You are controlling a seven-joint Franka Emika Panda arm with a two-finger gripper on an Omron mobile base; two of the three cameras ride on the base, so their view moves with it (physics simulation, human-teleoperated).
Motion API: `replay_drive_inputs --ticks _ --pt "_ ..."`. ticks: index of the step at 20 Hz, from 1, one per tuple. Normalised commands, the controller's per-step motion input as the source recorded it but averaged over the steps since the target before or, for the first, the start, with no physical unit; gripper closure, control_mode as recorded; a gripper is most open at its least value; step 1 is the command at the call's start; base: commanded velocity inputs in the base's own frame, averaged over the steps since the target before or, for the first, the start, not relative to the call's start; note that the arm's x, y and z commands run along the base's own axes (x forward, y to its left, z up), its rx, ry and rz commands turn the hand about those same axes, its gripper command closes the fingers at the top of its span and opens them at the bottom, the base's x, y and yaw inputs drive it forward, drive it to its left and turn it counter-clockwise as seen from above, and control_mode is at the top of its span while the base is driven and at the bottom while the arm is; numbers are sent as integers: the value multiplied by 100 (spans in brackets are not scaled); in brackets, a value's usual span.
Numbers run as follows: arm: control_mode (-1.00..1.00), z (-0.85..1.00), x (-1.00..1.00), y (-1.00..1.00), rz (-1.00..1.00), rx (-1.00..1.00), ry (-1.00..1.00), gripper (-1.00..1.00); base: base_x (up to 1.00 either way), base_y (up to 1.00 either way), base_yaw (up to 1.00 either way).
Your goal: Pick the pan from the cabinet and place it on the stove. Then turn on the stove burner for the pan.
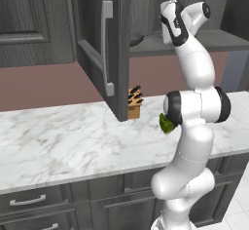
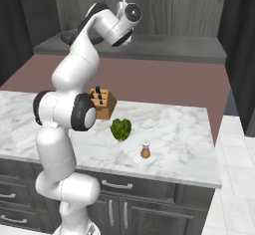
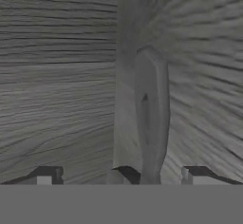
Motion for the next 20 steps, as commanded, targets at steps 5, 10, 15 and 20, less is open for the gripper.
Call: replay_drive_inputs --ticks 5,10,15,20 --pt "-100 -12 15 -12 0 0 0 -100 0 0 0" --pt "-100 -19 34 0 0 -3 0 -100 0 0 0" --pt "-100 -25 42 0 0 -5 0 -100 0 0 0" --pt "-100 -30 31 0 0 -6 0 -100 0 0 0"
